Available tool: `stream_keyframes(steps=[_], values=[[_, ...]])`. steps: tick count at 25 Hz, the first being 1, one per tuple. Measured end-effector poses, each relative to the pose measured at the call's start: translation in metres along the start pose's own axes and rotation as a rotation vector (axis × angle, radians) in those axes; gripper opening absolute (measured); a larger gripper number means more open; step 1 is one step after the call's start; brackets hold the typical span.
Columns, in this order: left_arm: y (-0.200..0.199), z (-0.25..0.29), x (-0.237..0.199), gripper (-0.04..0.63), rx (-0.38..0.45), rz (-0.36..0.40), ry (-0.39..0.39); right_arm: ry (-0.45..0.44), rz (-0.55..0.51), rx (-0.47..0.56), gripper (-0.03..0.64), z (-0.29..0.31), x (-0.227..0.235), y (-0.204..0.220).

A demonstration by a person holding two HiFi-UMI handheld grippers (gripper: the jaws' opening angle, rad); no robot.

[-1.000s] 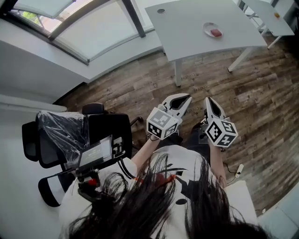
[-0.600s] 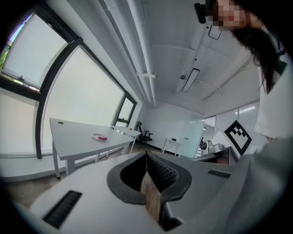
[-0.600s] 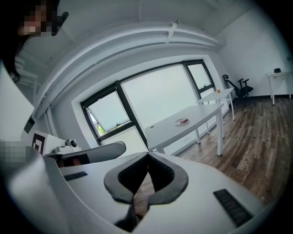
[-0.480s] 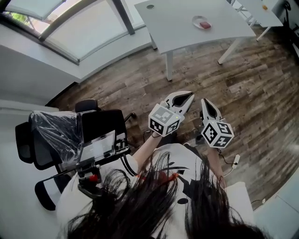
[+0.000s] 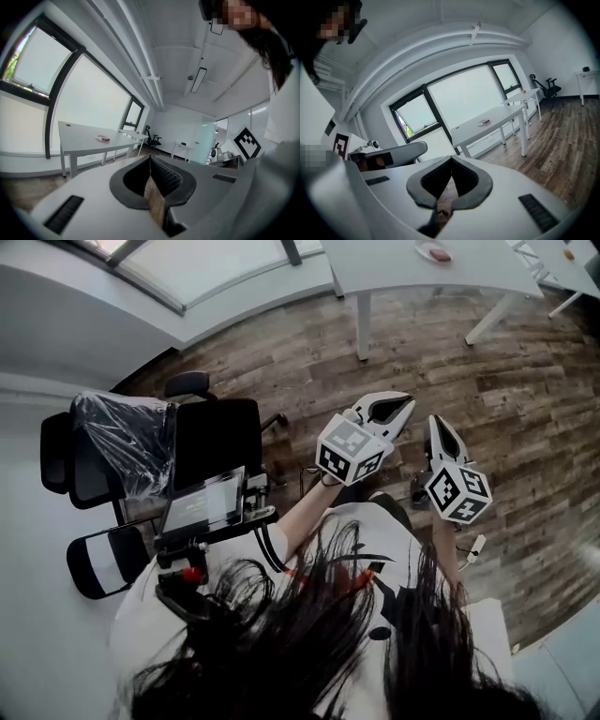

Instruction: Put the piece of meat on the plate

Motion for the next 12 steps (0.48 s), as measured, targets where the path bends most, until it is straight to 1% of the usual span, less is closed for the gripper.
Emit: stream_keyframes(steps=[2, 4, 9, 12], values=[[0.006, -0.008, 0.013, 0.003, 0.007, -0.015, -0.023, -0.015, -0.010, -0.007, 0.008, -0.011, 0.001, 0.005], [0.012, -0.018, 0.030, 0.003, 0.010, -0.014, -0.044, -0.031, -0.021, -0.007, 0.008, -0.028, 0.001, 0.011], [0.025, -0.047, 0.092, 0.003, 0.018, 0.004, -0.093, -0.087, -0.036, -0.007, 0.008, -0.086, 0.001, 0.032], [0.028, -0.054, 0.105, 0.003, 0.013, 0.012, -0.107, -0.105, -0.035, -0.012, 0.008, -0.095, 0.001, 0.036]])
Point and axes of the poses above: the fingertips, and each gripper's own axes: z forward along the fingers, x to its right, y out of its underside, the point moved 8 cm from there along -z, backward along the fingers, and after that the axes turned 7 degrees about z, right-handed, at the moved point
